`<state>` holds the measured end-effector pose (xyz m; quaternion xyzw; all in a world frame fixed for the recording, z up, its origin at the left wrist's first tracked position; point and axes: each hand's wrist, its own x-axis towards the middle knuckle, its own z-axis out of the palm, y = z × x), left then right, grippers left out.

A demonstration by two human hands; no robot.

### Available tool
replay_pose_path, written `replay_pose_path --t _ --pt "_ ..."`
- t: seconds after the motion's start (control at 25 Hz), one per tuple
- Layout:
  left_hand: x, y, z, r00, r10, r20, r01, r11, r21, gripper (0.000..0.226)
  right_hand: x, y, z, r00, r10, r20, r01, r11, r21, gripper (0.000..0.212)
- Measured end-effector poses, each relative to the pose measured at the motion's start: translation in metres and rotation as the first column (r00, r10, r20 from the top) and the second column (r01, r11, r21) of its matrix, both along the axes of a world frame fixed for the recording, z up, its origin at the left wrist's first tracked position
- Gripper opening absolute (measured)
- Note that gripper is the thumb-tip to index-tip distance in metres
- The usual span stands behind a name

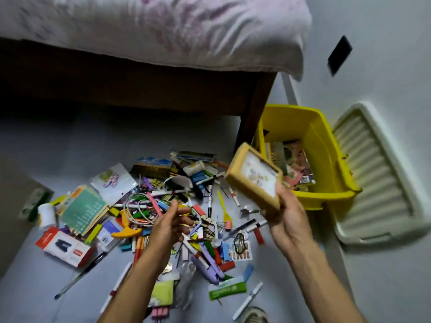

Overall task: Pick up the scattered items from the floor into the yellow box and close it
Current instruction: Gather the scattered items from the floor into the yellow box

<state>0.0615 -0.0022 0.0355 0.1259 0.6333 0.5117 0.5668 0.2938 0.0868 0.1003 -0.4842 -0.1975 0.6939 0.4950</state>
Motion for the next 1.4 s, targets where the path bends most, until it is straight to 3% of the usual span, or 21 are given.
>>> replay_pose_path --t 0.08,0.24,0.36,0.56,0.68,0.72,0.8,0.88,0.96,1.08,1.16,1.24,1.28,1.4 --pt "0.002 -0.007 -0.007 0.999 0.023 -0.048 -0.026 0.997 -0.069 0.044 0.006 0.018 0.018 1.0 -0.028 -0.002 0.028 0.999 0.033 0.045" --pt "-0.011 -0.034 -0.034 0.984 0.091 -0.154 -0.122 0.972 -0.2 0.028 -0.035 -0.005 -0.021 0.914 0.332 0.232 -0.304 0.941 -0.147 0.038" --pt "-0.035 -0.054 -0.053 0.968 0.143 -0.208 -0.2 0.936 -0.288 0.016 -0.081 -0.04 -0.061 0.762 0.603 0.236 -0.545 0.794 -0.27 0.027" --pt "-0.104 -0.074 -0.078 0.908 0.219 -0.357 -0.346 0.871 -0.348 0.01 -0.164 -0.065 -0.099 0.467 0.831 0.302 -0.744 0.554 -0.373 0.02" --pt "-0.15 -0.083 -0.089 0.752 0.216 -0.623 -0.532 0.756 -0.381 0.006 -0.207 -0.068 -0.115 0.296 0.877 0.379 -0.821 0.437 -0.369 0.016" --pt "-0.166 -0.085 -0.092 0.687 0.163 -0.708 -0.582 0.707 -0.402 0.02 -0.223 -0.07 -0.121 0.234 0.878 0.418 -0.844 0.397 -0.362 0.014" --pt "-0.195 -0.09 -0.104 0.617 0.024 -0.786 -0.606 0.651 -0.456 0.057 -0.252 -0.072 -0.135 0.112 0.853 0.51 -0.89 0.315 -0.331 0.012" --pt "-0.216 -0.092 -0.117 0.668 -0.016 -0.744 -0.561 0.646 -0.517 0.085 -0.272 -0.074 -0.148 0.022 0.802 0.597 -0.932 0.233 -0.278 0.014" --pt "-0.228 -0.093 -0.127 0.741 0.088 -0.665 -0.543 0.661 -0.517 0.094 -0.283 -0.075 -0.156 -0.027 0.697 0.717 -0.96 0.181 -0.212 0.018" --pt "-0.231 -0.101 -0.131 0.707 0.411 -0.576 -0.667 0.659 -0.349 0.073 -0.294 -0.072 -0.171 -0.08 0.265 0.961 -0.995 0.041 -0.094 0.039" --pt "-0.219 -0.109 -0.134 0.709 0.512 -0.485 -0.669 0.706 -0.233 0.05 -0.303 -0.07 -0.18 -0.229 0.042 0.972 -0.971 -0.085 -0.225 0.06" --pt "-0.204 -0.114 -0.132 0.812 0.444 -0.379 -0.544 0.811 -0.215 0.046 -0.313 -0.075 -0.188 -0.378 -0.061 0.924 -0.915 -0.127 -0.383 0.06" --pt "-0.196 -0.113 -0.132 0.858 0.386 -0.338 -0.471 0.854 -0.22 0.045 -0.315 -0.079 -0.192 -0.403 -0.093 0.911 -0.903 -0.12 -0.412 0.052" --pt "-0.188 -0.105 -0.133 0.895 0.318 -0.312 -0.392 0.896 -0.211 0.047 -0.309 -0.084 -0.196 -0.334 -0.032 0.942 -0.941 -0.045 -0.335 0.034"
